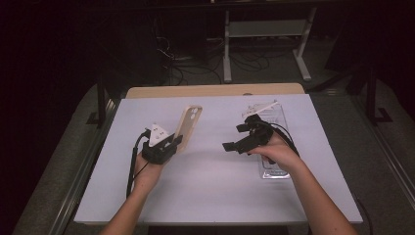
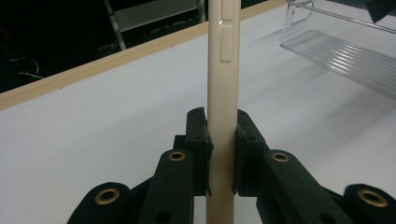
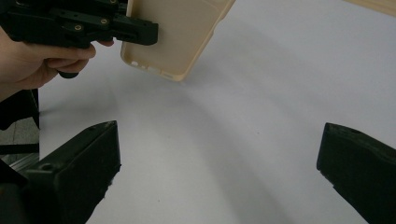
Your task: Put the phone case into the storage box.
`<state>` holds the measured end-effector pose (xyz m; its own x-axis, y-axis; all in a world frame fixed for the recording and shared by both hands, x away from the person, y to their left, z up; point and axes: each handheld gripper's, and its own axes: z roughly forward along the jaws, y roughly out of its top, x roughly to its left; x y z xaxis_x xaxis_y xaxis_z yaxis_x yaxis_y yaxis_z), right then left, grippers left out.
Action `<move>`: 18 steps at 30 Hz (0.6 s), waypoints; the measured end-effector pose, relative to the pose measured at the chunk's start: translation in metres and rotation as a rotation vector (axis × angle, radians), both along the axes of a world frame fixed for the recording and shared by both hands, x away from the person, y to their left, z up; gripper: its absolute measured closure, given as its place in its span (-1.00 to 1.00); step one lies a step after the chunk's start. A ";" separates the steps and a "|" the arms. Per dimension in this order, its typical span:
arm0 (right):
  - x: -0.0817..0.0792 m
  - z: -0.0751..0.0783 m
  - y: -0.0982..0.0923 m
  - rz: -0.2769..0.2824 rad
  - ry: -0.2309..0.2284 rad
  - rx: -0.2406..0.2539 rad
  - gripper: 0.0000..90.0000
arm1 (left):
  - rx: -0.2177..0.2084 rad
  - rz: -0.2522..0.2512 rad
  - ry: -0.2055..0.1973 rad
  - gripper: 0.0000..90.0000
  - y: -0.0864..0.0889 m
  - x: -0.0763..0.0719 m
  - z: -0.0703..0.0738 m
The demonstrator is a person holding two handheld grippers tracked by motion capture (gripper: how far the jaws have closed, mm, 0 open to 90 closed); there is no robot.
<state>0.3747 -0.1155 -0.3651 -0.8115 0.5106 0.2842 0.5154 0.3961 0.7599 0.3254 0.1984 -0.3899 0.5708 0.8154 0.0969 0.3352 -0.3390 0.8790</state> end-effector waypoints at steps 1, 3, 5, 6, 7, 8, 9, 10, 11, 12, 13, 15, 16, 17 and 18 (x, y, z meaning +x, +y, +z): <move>0.001 0.000 0.001 -0.003 0.003 0.002 -1.00 | 0.004 -0.002 0.000 0.76 0.000 0.000 0.000; 0.003 0.000 0.004 -0.003 0.013 0.005 -1.00 | 0.003 -0.002 -0.001 0.76 0.000 0.000 0.000; 0.006 0.000 0.007 -0.002 0.016 0.008 -1.00 | 0.001 -0.003 -0.002 0.76 0.000 0.000 0.000; 0.008 0.000 0.008 -0.001 0.012 0.015 -1.00 | -0.001 -0.003 -0.003 0.76 0.000 0.000 0.000; 0.009 0.000 0.010 -0.002 0.017 0.017 -1.00 | -0.004 -0.003 -0.002 0.76 -0.001 0.000 0.000; 0.010 0.000 0.011 -0.001 0.014 0.018 -1.00 | -0.003 -0.005 -0.004 0.76 -0.001 0.000 0.000; 0.011 0.001 0.013 -0.003 0.018 0.020 -1.00 | 0.001 -0.005 -0.003 0.76 -0.001 0.000 0.000; 0.012 0.001 0.014 -0.004 0.016 0.020 -1.00 | 0.001 -0.005 -0.004 0.76 -0.001 0.000 0.000; 0.013 0.002 0.016 -0.005 0.018 0.021 -1.00 | 0.000 -0.005 -0.003 0.76 -0.001 0.000 0.000; 0.014 0.002 0.017 -0.003 0.015 0.026 -1.00 | -0.001 -0.004 -0.003 0.76 -0.001 0.000 0.000; 0.015 0.002 0.019 -0.004 0.018 0.031 -1.00 | -0.001 -0.003 -0.003 0.76 -0.001 0.000 0.000; 0.018 0.003 0.023 -0.005 0.021 0.044 -1.00 | -0.003 -0.003 -0.005 0.76 -0.001 0.000 0.000; 0.019 0.002 0.024 -0.003 0.021 0.048 -1.00 | -0.001 -0.003 -0.004 0.76 -0.001 0.000 0.000; 0.020 0.002 0.026 -0.005 0.025 0.054 -1.00 | -0.005 0.000 -0.003 0.76 -0.002 0.000 0.000; 0.022 0.001 0.027 -0.005 0.028 0.057 -1.00 | -0.008 0.001 0.000 0.76 -0.002 0.000 0.000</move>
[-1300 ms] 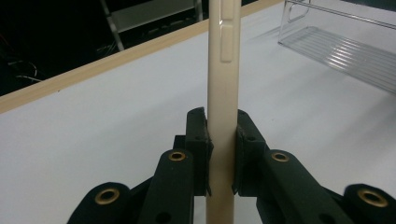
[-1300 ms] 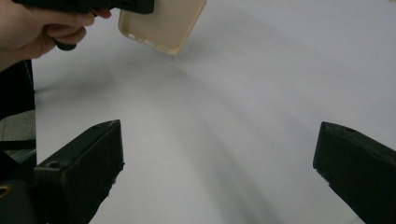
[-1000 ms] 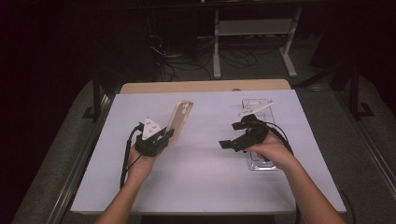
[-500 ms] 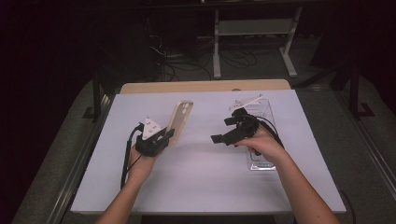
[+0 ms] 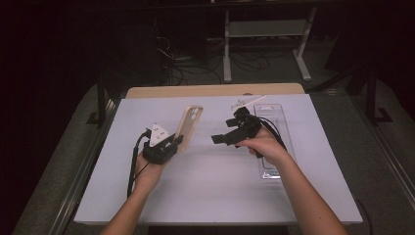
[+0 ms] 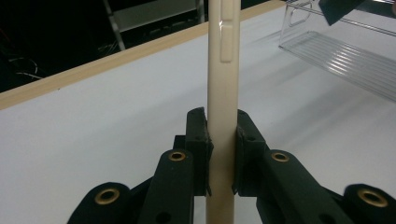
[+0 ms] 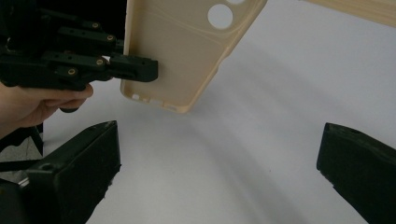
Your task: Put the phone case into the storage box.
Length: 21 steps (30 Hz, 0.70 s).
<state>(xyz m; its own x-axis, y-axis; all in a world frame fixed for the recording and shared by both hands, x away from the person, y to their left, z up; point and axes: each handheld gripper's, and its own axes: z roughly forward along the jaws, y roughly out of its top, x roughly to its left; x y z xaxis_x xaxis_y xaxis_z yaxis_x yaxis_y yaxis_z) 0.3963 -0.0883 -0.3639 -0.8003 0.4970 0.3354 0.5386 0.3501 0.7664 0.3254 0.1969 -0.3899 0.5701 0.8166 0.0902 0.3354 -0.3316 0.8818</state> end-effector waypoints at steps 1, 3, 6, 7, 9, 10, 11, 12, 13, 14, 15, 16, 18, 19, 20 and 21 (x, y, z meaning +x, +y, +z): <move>0.002 -0.001 0.001 0.004 -0.004 0.005 -1.00 | -0.002 0.002 0.000 0.76 0.000 0.000 0.000; 0.004 -0.003 0.004 0.000 0.006 0.014 -1.00 | -0.001 0.003 0.000 0.76 0.001 0.000 0.000; 0.006 -0.005 0.009 -0.004 0.021 0.034 -1.00 | 0.001 0.006 -0.001 0.76 0.001 0.001 0.001; 0.006 -0.006 0.010 -0.003 0.020 0.036 -1.00 | 0.002 0.004 -0.001 0.76 0.001 0.001 0.001; 0.006 -0.008 0.012 0.000 0.028 0.051 -1.00 | 0.002 0.005 0.000 0.76 0.001 0.001 0.001; 0.007 -0.009 0.012 -0.001 0.033 0.053 -1.00 | -0.002 0.008 0.002 0.76 0.001 0.001 0.000; 0.007 -0.010 0.013 -0.003 0.039 0.056 -1.00 | -0.006 0.010 0.002 0.76 0.000 0.001 0.000; 0.007 -0.011 0.013 -0.006 0.046 0.056 -1.00 | -0.007 0.011 0.001 0.76 0.000 0.001 0.000; 0.007 -0.011 0.014 -0.003 0.053 0.061 -1.00 | -0.009 0.012 0.004 0.76 -0.001 0.001 0.000; 0.007 -0.012 0.014 -0.004 0.052 0.062 -1.00 | -0.004 0.011 0.006 0.76 -0.001 0.001 0.000; 0.006 -0.013 0.014 -0.004 0.055 0.069 -1.00 | 0.004 0.009 0.006 0.76 -0.002 0.000 0.000; 0.006 -0.013 0.014 -0.010 0.068 0.066 -1.00 | 0.001 0.008 0.004 0.76 -0.002 0.000 0.000; 0.006 -0.015 0.013 -0.009 0.073 0.073 -1.00 | -0.001 0.008 0.006 0.76 -0.004 -0.001 0.000; 0.006 -0.015 0.013 -0.008 0.071 0.078 -1.00 | -0.006 0.009 0.004 0.76 -0.004 -0.001 0.000; 0.006 -0.015 0.014 -0.009 0.076 0.084 -1.00 | -0.005 0.008 0.003 0.76 -0.005 -0.001 0.000; 0.006 -0.015 0.014 -0.008 0.077 0.088 -1.00 | -0.016 0.010 0.002 0.76 -0.005 -0.001 0.000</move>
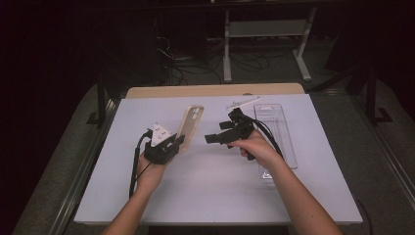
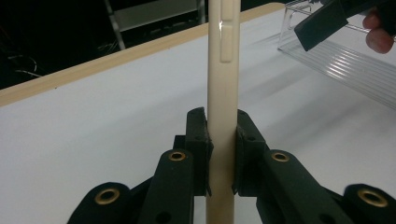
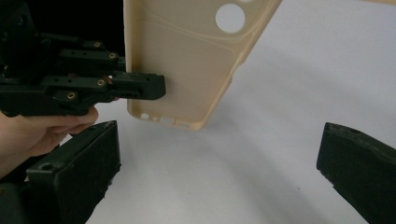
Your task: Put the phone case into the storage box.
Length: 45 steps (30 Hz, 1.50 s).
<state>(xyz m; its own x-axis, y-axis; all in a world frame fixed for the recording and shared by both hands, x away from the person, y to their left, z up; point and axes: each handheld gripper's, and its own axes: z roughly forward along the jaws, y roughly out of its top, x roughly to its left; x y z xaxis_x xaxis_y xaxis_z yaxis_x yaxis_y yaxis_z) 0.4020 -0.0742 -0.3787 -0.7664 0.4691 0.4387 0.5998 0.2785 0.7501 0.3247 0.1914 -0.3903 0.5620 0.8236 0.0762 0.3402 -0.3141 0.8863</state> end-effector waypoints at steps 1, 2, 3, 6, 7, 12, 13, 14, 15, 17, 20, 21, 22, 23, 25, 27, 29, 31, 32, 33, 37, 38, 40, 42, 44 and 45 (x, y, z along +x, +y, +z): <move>0.000 0.000 0.001 -0.003 0.003 0.006 -1.00 | -0.009 0.002 -0.001 0.76 -0.001 0.000 0.000; 0.000 0.000 0.001 -0.005 0.006 0.011 -1.00 | -0.012 0.002 -0.002 0.76 -0.001 0.000 0.000; 0.000 0.000 0.001 -0.005 0.007 0.014 -1.00 | -0.016 0.003 -0.002 0.76 -0.001 0.000 0.000; 0.000 -0.001 0.003 -0.002 0.010 0.027 -1.00 | -0.041 0.011 0.000 0.76 -0.002 -0.001 0.000; 0.000 -0.001 0.003 -0.004 0.016 0.032 -1.00 | -0.041 0.011 0.001 0.76 -0.002 -0.001 0.000; 0.000 -0.002 0.005 -0.007 0.032 0.058 -1.00 | -0.046 0.004 0.000 0.76 -0.004 0.000 -0.001; 0.000 -0.003 0.006 -0.008 0.037 0.064 -1.00 | -0.047 0.005 0.005 0.76 -0.004 -0.001 -0.001; 0.001 -0.004 0.006 -0.008 0.032 0.066 -1.00 | -0.044 0.002 0.007 0.76 -0.005 -0.001 -0.001; 0.001 -0.005 0.007 -0.008 0.033 0.069 -1.00 | -0.039 -0.001 0.004 0.76 -0.006 -0.001 -0.001; 0.001 -0.006 0.008 -0.010 0.032 0.069 -1.00 | -0.043 -0.003 0.005 0.76 -0.007 -0.001 -0.001; 0.001 -0.007 0.009 -0.013 0.042 0.084 -1.00 | -0.051 -0.008 0.008 0.76 -0.008 -0.002 -0.002; 0.001 -0.008 0.010 -0.014 0.042 0.091 -1.00 | -0.054 -0.010 0.007 0.76 -0.009 -0.002 -0.001; 0.002 -0.008 0.010 -0.016 0.045 0.097 -1.00 | -0.053 -0.012 0.005 0.76 -0.009 -0.002 -0.001; 0.002 -0.008 0.010 -0.016 0.046 0.099 -1.00 | -0.058 -0.013 0.012 0.76 -0.009 -0.002 -0.001; 0.002 -0.008 0.011 -0.016 0.047 0.098 -1.00 | -0.060 -0.013 0.013 0.76 -0.010 -0.002 -0.001; 0.002 -0.009 0.011 -0.018 0.051 0.104 -1.00 | -0.064 -0.015 0.011 0.76 -0.010 -0.003 -0.001; 0.002 -0.008 0.011 -0.019 0.051 0.108 -1.00 | -0.070 -0.017 0.013 0.76 -0.012 -0.003 -0.001; 0.002 -0.008 0.011 -0.021 0.051 0.115 -1.00 | -0.072 -0.019 0.013 0.76 -0.012 -0.003 -0.001; 0.002 -0.008 0.011 -0.019 0.053 0.118 -1.00 | -0.073 -0.018 0.014 0.76 -0.013 -0.004 -0.001; 0.002 -0.008 0.011 -0.017 0.042 0.122 -1.00 | -0.076 -0.019 0.014 0.76 -0.014 -0.004 -0.001; 0.002 -0.007 0.013 -0.021 0.046 0.132 -1.00 | -0.075 -0.031 0.016 0.76 -0.017 -0.005 -0.001; 0.002 -0.007 0.013 -0.020 0.046 0.134 -1.00 | -0.078 -0.030 0.019 0.76 -0.018 -0.006 -0.001; 0.001 -0.007 0.013 -0.023 0.046 0.139 -1.00 | -0.075 -0.037 0.018 0.76 -0.020 -0.007 -0.001; 0.001 -0.008 0.014 -0.022 0.051 0.141 -1.00 | -0.082 -0.039 0.011 0.76 -0.022 -0.007 -0.001; 0.001 -0.008 0.016 -0.022 0.057 0.143 -1.00 | -0.080 -0.040 0.014 0.76 -0.023 -0.008 -0.001; 0.001 -0.009 0.016 -0.020 0.058 0.142 -1.00 | -0.085 -0.041 0.014 0.76 -0.024 -0.008 -0.001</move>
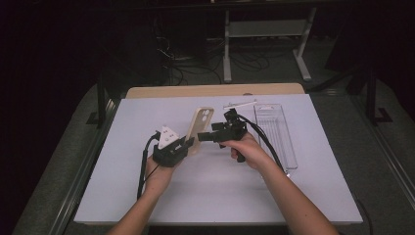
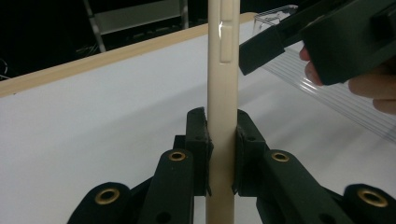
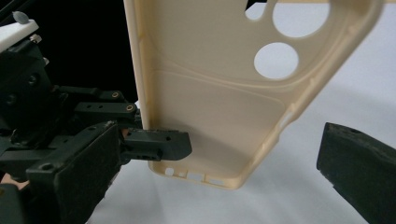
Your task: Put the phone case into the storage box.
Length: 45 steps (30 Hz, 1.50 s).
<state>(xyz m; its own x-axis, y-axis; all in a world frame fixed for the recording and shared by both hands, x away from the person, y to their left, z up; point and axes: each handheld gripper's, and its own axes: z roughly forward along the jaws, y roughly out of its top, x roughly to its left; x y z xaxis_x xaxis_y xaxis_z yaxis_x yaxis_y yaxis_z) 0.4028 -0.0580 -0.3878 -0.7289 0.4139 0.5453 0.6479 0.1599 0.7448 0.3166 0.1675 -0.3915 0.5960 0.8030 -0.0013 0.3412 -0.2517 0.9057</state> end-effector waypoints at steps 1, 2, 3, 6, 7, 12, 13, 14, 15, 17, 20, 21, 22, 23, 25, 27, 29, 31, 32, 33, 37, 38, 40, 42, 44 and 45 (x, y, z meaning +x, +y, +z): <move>0.000 0.000 0.000 -0.001 0.004 0.003 -1.00 | 0.007 -0.003 0.002 0.76 0.000 -0.001 0.001; 0.000 -0.001 0.001 -0.003 0.001 0.003 -1.00 | 0.009 -0.005 -0.001 0.76 -0.001 -0.001 0.001; 0.000 -0.002 0.001 -0.004 0.002 0.006 -1.00 | 0.008 -0.007 -0.001 0.76 -0.001 -0.001 0.001; 0.000 -0.001 0.003 -0.008 0.011 0.022 -1.00 | 0.015 -0.011 0.002 0.76 -0.002 -0.002 0.001; 0.000 -0.001 0.003 -0.009 0.011 0.027 -1.00 | 0.018 -0.014 0.002 0.76 -0.002 -0.002 0.001; 0.000 -0.001 0.004 -0.013 0.020 0.052 -1.00 | 0.009 -0.021 0.000 0.76 -0.006 -0.003 0.000; 0.000 -0.001 0.004 -0.015 0.021 0.056 -1.00 | 0.006 -0.021 0.004 0.76 -0.007 -0.004 -0.001; 0.000 -0.001 0.004 -0.015 0.020 0.057 -1.00 | 0.006 -0.024 0.002 0.76 -0.007 -0.004 -0.001; 0.000 -0.001 0.004 -0.017 0.022 0.061 -1.00 | 0.010 -0.024 0.001 0.76 -0.008 -0.004 -0.001; 0.000 -0.001 0.005 -0.020 0.024 0.068 -1.00 | 0.004 -0.026 0.001 0.76 -0.009 -0.004 -0.001; 0.001 -0.001 0.004 -0.026 0.018 0.071 -1.00 | 0.007 -0.030 0.003 0.76 -0.012 -0.005 -0.001; 0.001 -0.002 0.004 -0.029 0.021 0.074 -1.00 | 0.006 -0.030 0.005 0.76 -0.013 -0.006 -0.001; 0.001 -0.001 0.005 -0.036 0.025 0.079 -1.00 | 0.009 -0.035 -0.001 0.76 -0.014 -0.006 -0.002; 0.001 -0.001 0.005 -0.039 0.026 0.083 -1.00 | 0.012 -0.035 0.002 0.76 -0.014 -0.006 -0.001; 0.001 -0.002 0.005 -0.043 0.029 0.086 -1.00 | 0.012 -0.038 -0.001 0.76 -0.015 -0.007 -0.002; 0.002 -0.002 0.005 -0.051 0.029 0.086 -1.00 | 0.012 -0.038 0.000 0.76 -0.016 -0.007 -0.002; 0.002 -0.003 0.005 -0.055 0.030 0.092 -1.00 | 0.010 -0.039 0.000 0.76 -0.017 -0.008 -0.002; 0.002 -0.003 0.006 -0.057 0.034 0.090 -1.00 | 0.012 -0.039 0.001 0.76 -0.018 -0.008 -0.002; 0.002 -0.004 0.006 -0.059 0.034 0.088 -1.00 | 0.014 -0.041 0.002 0.76 -0.018 -0.009 -0.002; 0.002 -0.004 0.006 -0.059 0.045 0.090 -1.00 | 0.019 -0.044 -0.001 0.76 -0.018 -0.009 -0.002; 0.001 -0.004 0.008 -0.062 0.068 0.083 -1.00 | 0.022 -0.047 -0.003 0.76 -0.020 -0.009 -0.003; 0.001 -0.005 0.008 -0.061 0.072 0.081 -1.00 | 0.022 -0.047 -0.002 0.76 -0.020 -0.010 -0.003; 0.001 -0.005 0.008 -0.063 0.077 0.074 -1.00 | 0.022 -0.046 -0.004 0.76 -0.021 -0.009 -0.003; 0.003 -0.007 0.009 -0.065 0.043 0.077 -1.00 | 0.024 -0.046 -0.004 0.76 -0.020 -0.009 -0.003; 0.003 -0.008 0.009 -0.067 0.052 0.068 -1.00 | 0.024 -0.046 -0.003 0.76 -0.020 -0.009 -0.004; 0.003 -0.008 0.009 -0.068 0.054 0.066 -0.98 | 0.022 -0.046 -0.002 0.76 -0.021 -0.010 -0.004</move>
<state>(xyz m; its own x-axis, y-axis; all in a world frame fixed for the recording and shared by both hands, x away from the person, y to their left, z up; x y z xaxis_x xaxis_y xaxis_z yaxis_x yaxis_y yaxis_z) 0.4054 -0.0487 -0.3957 -0.6691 0.4235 0.6107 0.6952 0.0663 0.7157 0.3070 0.1467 -0.3952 0.6321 0.7747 0.0173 0.3271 -0.2871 0.9003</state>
